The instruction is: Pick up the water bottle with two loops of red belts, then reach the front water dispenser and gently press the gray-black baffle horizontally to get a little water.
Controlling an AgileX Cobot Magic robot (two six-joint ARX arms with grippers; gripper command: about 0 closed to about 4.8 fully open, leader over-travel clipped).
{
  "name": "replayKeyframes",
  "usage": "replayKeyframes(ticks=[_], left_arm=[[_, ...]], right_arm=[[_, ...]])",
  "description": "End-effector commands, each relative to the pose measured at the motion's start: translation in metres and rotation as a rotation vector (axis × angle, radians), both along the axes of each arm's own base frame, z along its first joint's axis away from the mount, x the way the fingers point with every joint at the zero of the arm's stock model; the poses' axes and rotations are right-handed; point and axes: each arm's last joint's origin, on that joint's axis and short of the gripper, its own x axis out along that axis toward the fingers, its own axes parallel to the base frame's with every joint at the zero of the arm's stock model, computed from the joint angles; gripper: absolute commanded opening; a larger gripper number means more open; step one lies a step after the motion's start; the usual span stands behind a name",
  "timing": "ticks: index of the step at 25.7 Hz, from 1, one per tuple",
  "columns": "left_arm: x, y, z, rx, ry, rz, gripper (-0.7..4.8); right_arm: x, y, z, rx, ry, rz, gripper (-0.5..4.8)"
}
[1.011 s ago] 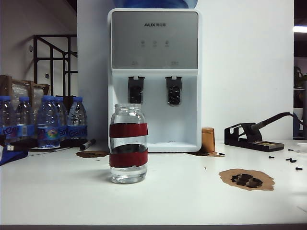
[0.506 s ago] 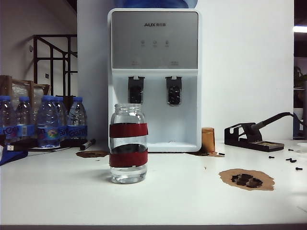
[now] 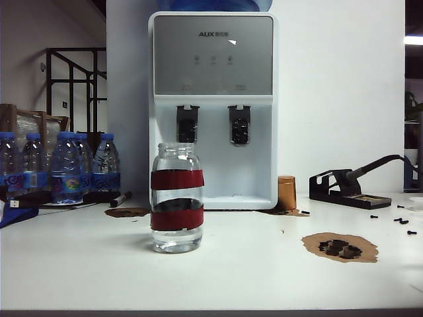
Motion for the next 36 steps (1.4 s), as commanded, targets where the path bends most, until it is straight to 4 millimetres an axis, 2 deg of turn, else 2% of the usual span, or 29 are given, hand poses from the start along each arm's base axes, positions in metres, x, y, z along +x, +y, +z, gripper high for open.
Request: replayKeyframes(ticks=[1, 36], left_arm=[[0.0, -0.0002, -0.0002, 0.001, -0.001, -0.005, -0.04], [0.0, -0.0012, -0.0004, -0.003, 0.001, -0.037, -0.04]], right_arm=[[0.0002, 0.0002, -0.0005, 0.004, -0.004, 0.001, -0.01], [0.0002, 0.0001, -0.0005, 0.004, -0.004, -0.002, -0.01]])
